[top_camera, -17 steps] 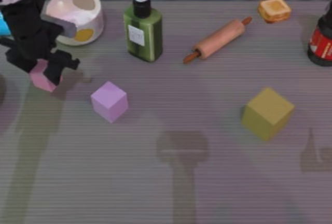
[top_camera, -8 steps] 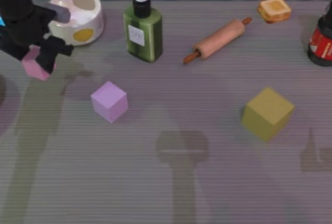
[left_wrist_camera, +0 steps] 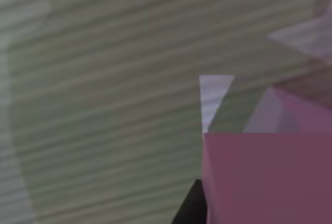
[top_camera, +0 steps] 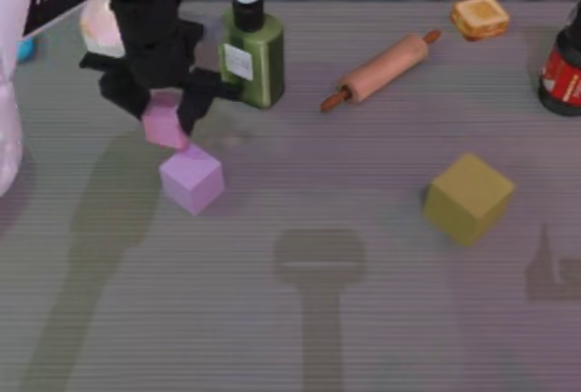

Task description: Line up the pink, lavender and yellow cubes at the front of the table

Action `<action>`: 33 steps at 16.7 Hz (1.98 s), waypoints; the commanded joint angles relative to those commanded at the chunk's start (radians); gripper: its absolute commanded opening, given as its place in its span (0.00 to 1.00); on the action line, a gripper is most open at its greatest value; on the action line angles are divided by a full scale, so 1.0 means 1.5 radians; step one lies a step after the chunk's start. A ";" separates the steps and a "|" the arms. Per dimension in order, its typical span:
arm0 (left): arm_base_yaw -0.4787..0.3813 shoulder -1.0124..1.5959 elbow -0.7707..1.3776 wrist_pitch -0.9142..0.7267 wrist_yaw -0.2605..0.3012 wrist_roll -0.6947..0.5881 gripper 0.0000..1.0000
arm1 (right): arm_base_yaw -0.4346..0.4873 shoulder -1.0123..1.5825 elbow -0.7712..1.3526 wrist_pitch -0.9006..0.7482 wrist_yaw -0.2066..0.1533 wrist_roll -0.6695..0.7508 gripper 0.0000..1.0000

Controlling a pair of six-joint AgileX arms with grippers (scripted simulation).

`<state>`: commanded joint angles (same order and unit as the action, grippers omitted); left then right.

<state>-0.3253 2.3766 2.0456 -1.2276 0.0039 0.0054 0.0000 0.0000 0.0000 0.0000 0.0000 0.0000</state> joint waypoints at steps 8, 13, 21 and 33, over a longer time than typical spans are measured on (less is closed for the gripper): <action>-0.294 0.008 0.025 -0.037 -0.007 -0.459 0.00 | 0.000 0.000 0.000 0.000 0.000 0.000 1.00; -0.422 -0.009 0.031 -0.040 -0.014 -0.634 0.00 | 0.000 0.000 0.000 0.000 0.000 0.000 1.00; -0.440 -0.008 0.020 -0.027 -0.016 -0.653 0.00 | 0.000 0.000 0.000 0.000 0.000 0.000 1.00; -0.439 0.023 -0.093 0.121 -0.016 -0.653 0.08 | 0.000 0.000 0.000 0.000 0.000 0.000 1.00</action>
<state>-0.9833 2.4108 1.9065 -1.0464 -0.0199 -0.9742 0.0000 0.0000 0.0000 0.0000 0.0000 0.0000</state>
